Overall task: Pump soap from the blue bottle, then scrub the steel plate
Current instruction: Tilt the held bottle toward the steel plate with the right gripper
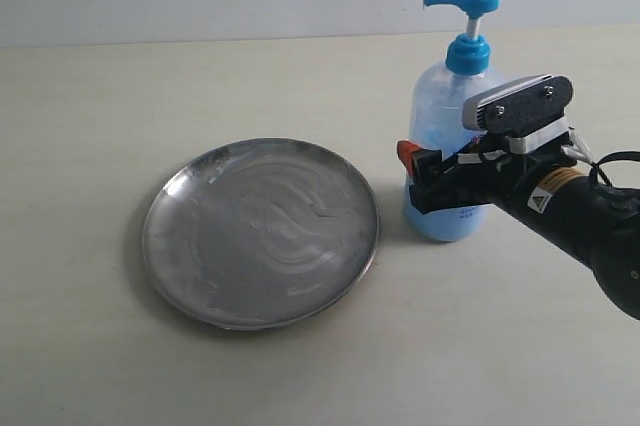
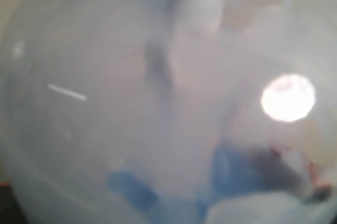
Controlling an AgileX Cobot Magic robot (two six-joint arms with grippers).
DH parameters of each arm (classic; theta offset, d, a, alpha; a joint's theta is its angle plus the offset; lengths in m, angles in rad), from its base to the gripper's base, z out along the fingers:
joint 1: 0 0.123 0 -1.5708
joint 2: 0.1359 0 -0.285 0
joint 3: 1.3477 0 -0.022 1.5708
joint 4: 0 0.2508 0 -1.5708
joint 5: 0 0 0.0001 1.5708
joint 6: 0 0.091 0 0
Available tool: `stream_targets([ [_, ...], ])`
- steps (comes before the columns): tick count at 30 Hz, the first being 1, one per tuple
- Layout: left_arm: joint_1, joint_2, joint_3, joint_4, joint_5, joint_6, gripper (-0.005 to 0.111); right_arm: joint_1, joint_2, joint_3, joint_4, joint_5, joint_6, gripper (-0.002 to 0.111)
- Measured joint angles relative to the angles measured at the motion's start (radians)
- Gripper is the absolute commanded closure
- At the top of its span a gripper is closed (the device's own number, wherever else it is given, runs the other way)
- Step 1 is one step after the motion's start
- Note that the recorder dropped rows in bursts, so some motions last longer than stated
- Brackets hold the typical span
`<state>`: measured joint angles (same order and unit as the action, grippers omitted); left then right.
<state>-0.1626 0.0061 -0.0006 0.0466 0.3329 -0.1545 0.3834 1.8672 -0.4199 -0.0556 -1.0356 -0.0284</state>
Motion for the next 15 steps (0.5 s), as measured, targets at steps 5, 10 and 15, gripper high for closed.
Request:
stream_targets([
  [5,0.0,0.0,0.0,0.0,0.0,0.0,0.107,0.0,-0.015,0.0,-0.035,0.025,-0.061,0.108],
  [10,0.0,0.0,0.0,0.0,0.0,0.0,0.107,0.0,-0.026,0.0,-0.103,0.033,-0.153,0.108],
  [15,0.0,0.0,0.0,0.0,0.0,0.0,0.107,0.0,-0.027,0.0,-0.17,0.032,-0.19,0.108],
])
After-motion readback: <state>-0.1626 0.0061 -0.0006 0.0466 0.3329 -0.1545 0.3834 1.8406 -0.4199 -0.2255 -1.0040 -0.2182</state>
